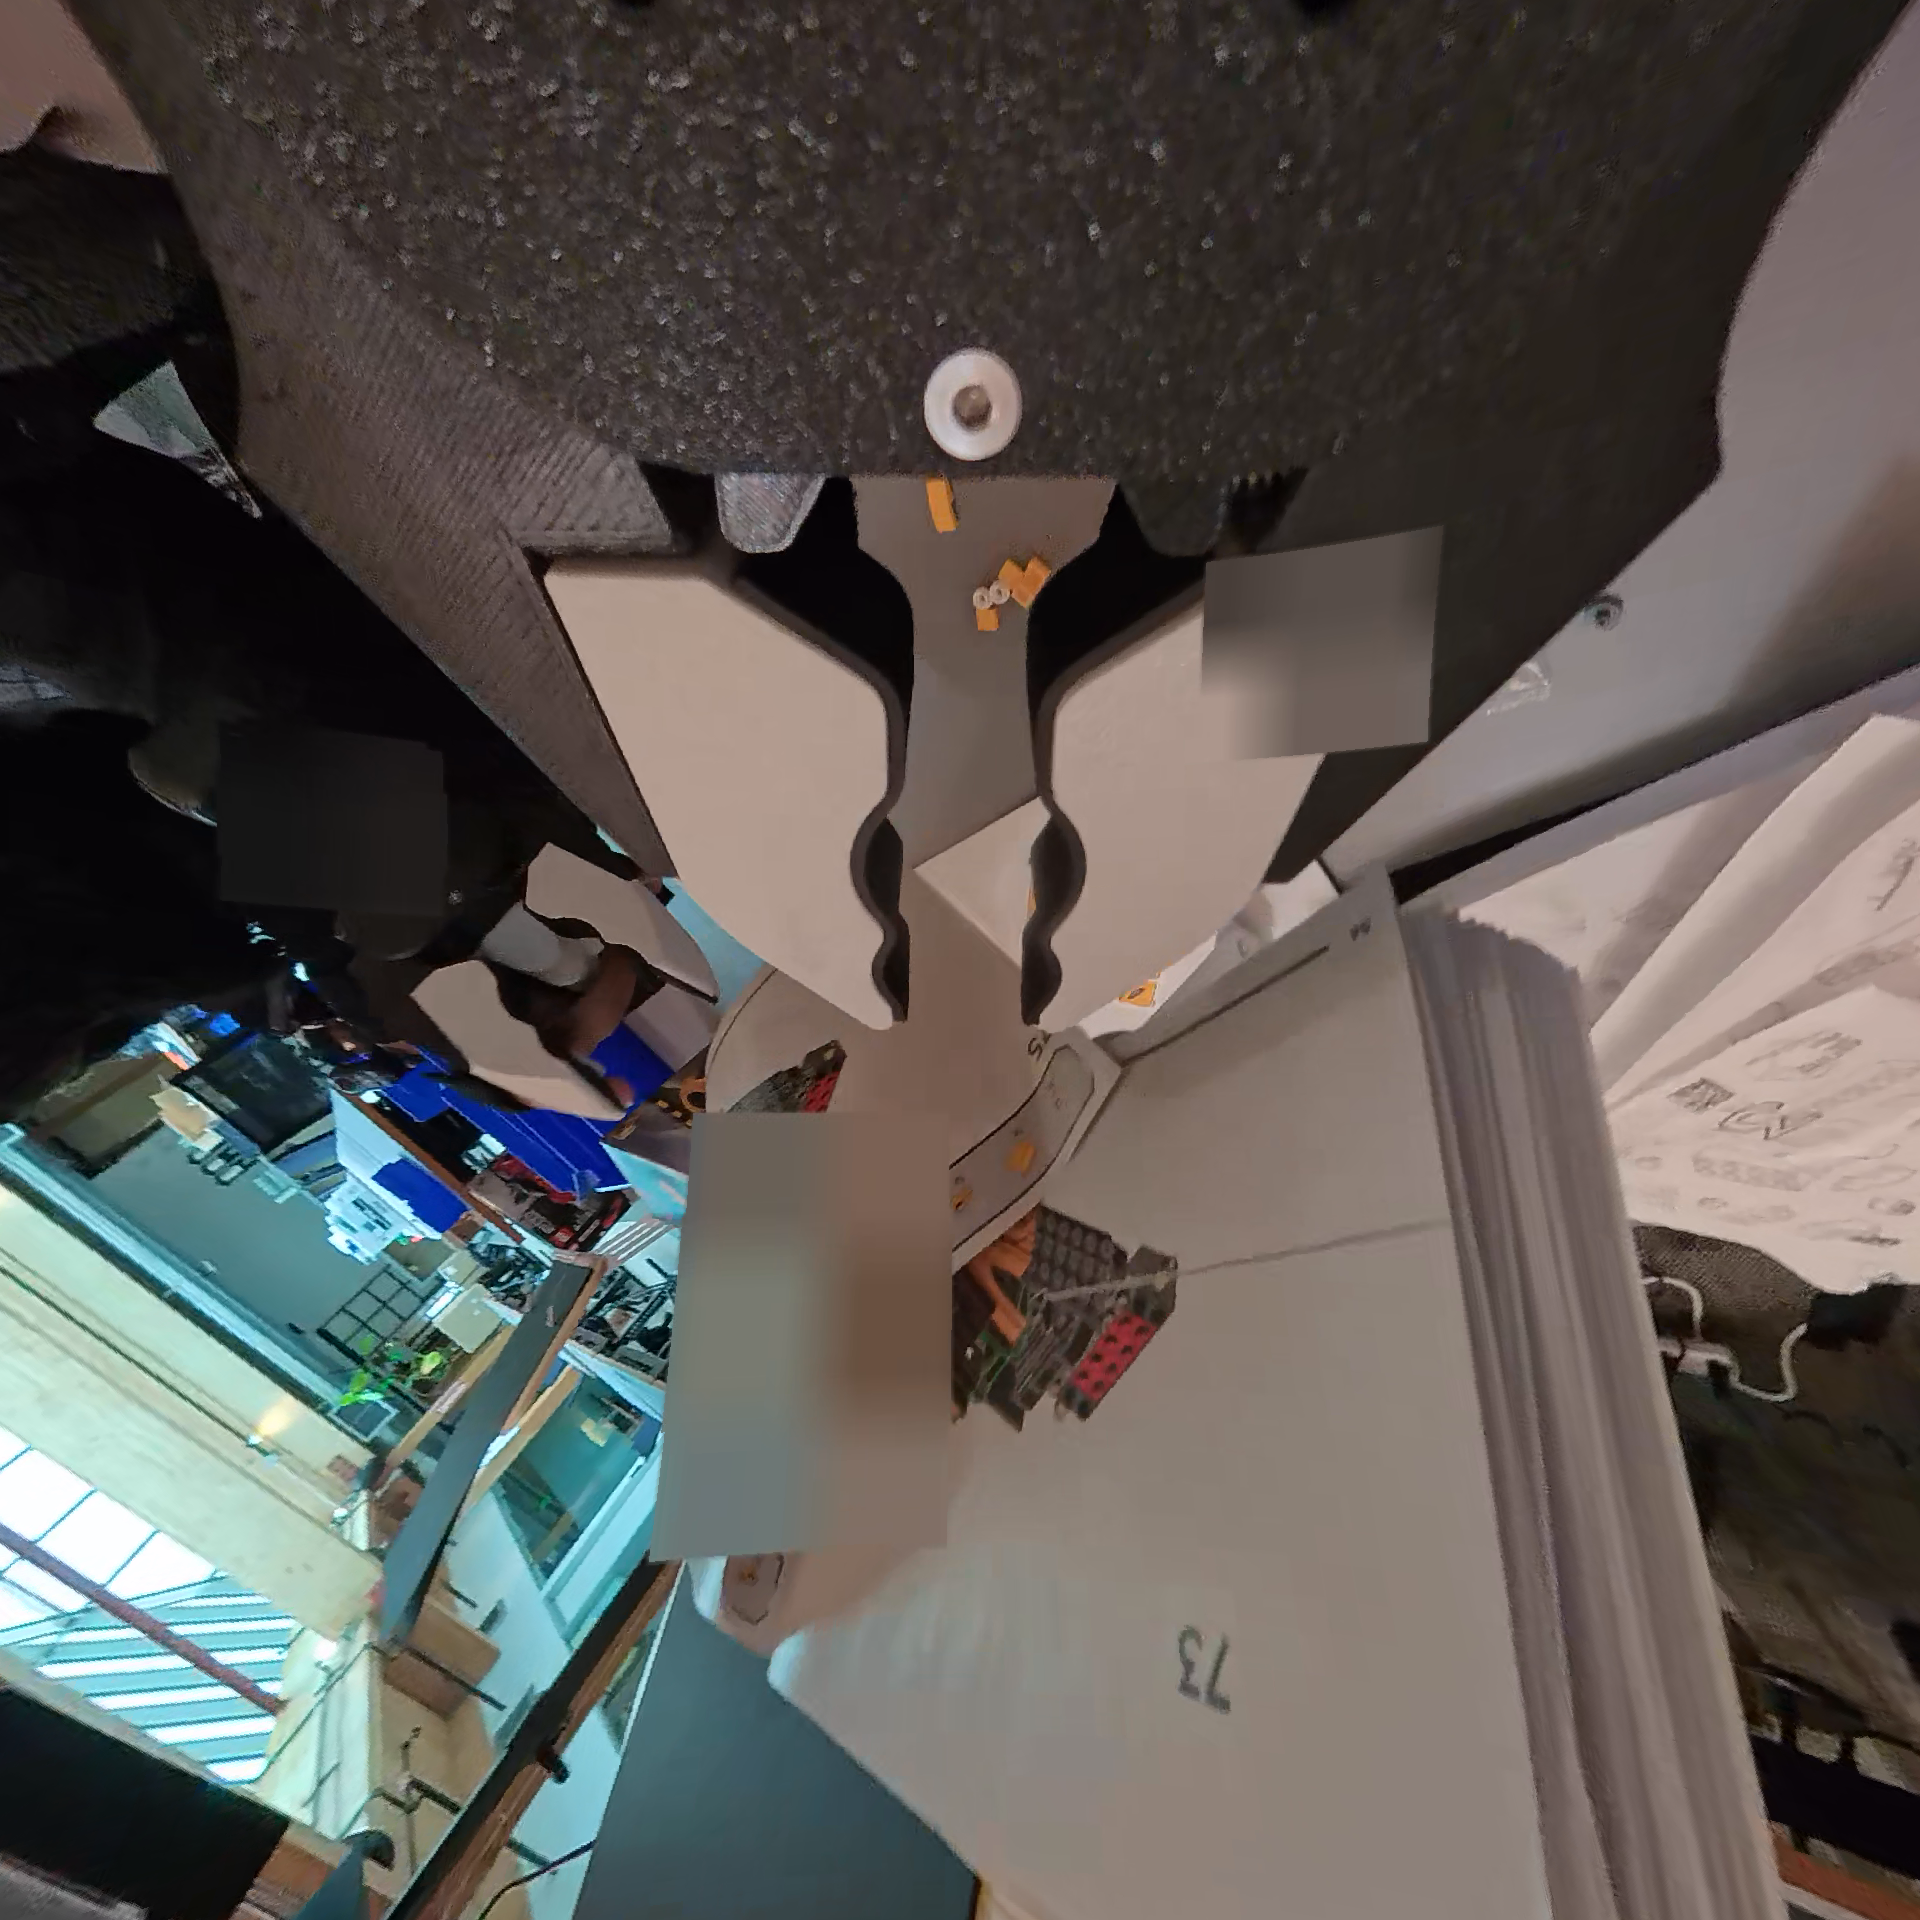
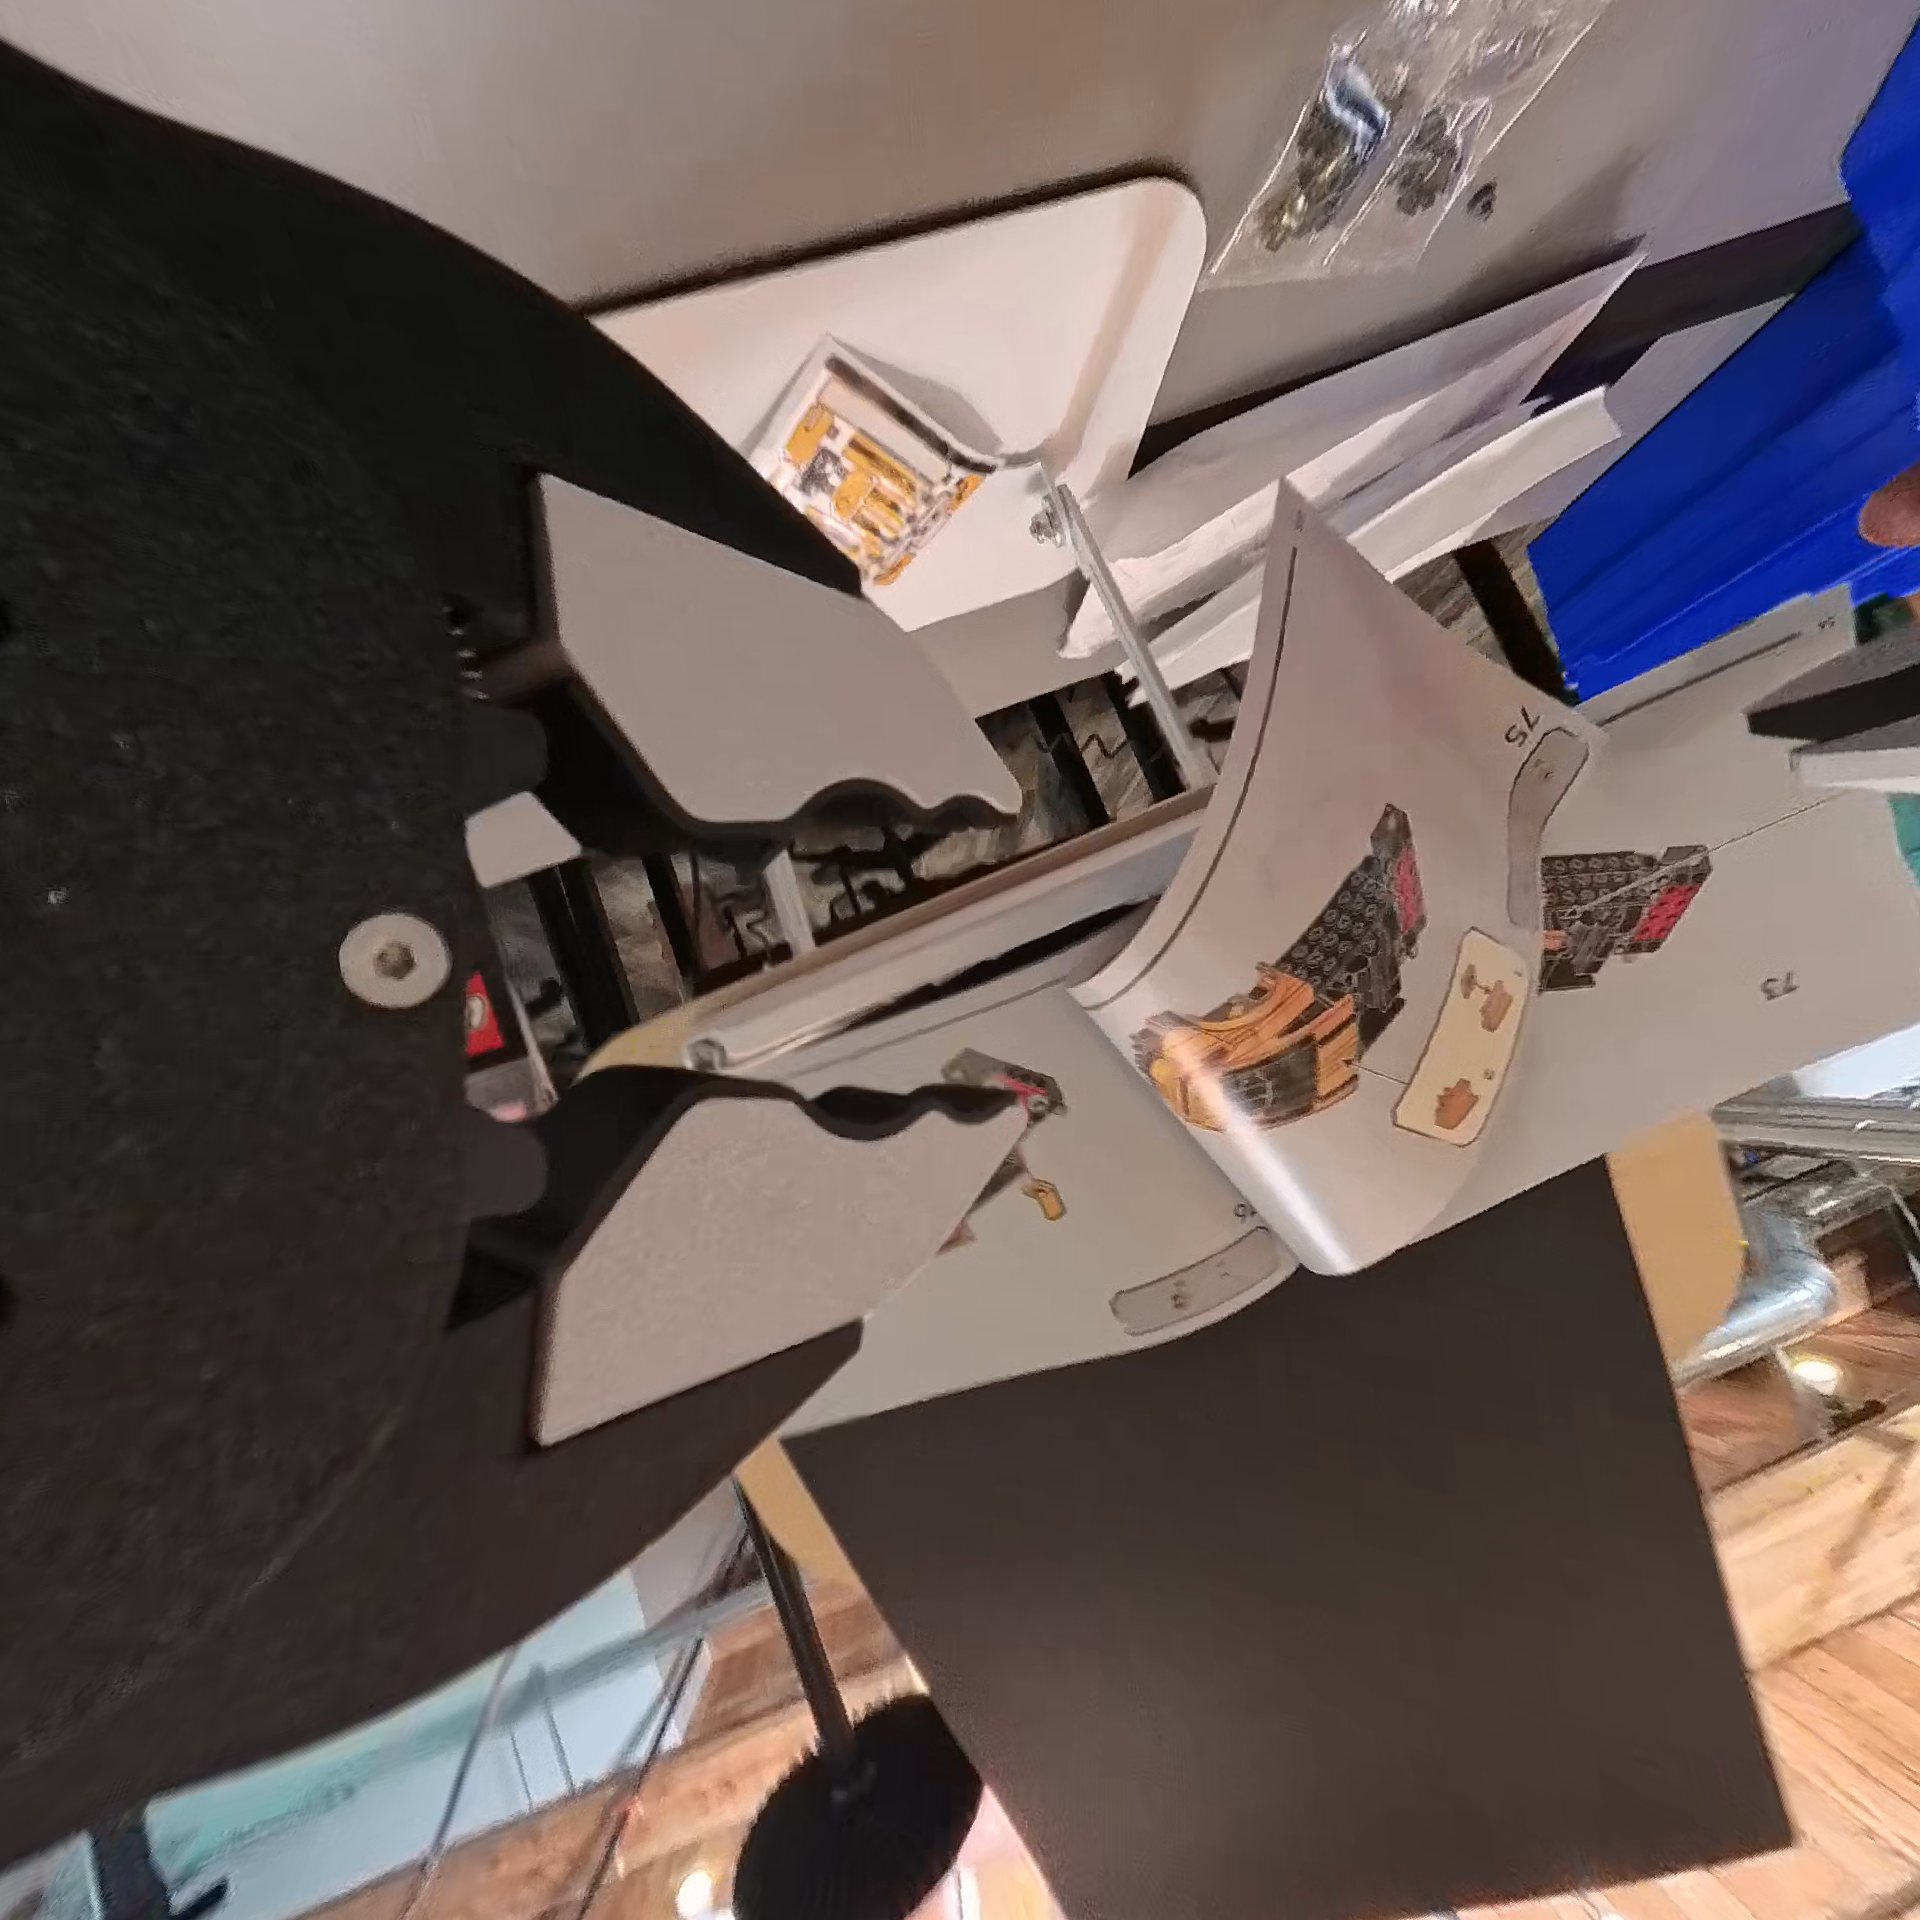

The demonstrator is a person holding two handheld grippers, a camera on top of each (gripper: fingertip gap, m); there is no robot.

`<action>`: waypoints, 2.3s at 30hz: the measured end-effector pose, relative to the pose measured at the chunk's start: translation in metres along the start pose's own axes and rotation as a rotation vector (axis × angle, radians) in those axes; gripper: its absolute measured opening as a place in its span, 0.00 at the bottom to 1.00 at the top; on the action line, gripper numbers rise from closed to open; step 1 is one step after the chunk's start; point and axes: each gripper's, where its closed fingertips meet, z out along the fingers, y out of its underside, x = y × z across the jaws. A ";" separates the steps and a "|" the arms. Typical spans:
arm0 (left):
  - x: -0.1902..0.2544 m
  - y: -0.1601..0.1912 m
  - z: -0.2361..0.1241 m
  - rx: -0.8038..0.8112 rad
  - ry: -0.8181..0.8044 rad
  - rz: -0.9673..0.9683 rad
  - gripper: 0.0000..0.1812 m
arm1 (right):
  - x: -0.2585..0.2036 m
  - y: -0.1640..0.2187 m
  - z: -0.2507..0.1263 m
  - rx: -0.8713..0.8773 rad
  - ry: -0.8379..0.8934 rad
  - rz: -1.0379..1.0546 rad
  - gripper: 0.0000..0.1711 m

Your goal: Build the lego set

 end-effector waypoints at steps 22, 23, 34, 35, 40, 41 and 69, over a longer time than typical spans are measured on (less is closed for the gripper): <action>0.011 0.022 -0.012 0.074 -0.158 0.129 0.11 | 0.040 -0.034 0.033 0.072 0.227 -0.037 0.03; 0.009 0.021 -0.009 0.061 -0.194 0.182 0.11 | 0.044 -0.025 0.030 0.048 0.235 0.068 0.03; 0.020 -0.002 0.090 -0.133 -0.440 0.769 0.13 | 0.040 0.018 0.006 -0.034 0.249 0.588 0.02; 0.018 -0.001 0.098 -0.157 -0.464 0.811 0.12 | 0.040 0.018 0.005 -0.036 0.247 0.596 0.02; 0.006 -0.010 0.109 -0.183 -0.583 0.922 0.00 | 0.041 0.008 0.008 -0.015 0.235 0.574 0.01; 0.006 -0.010 0.108 -0.168 -0.568 0.889 0.00 | 0.041 0.005 0.009 -0.010 0.230 0.568 0.01; -0.017 0.006 0.053 0.474 0.152 -0.420 0.00 | 0.006 -0.130 0.064 0.272 -0.499 0.536 0.26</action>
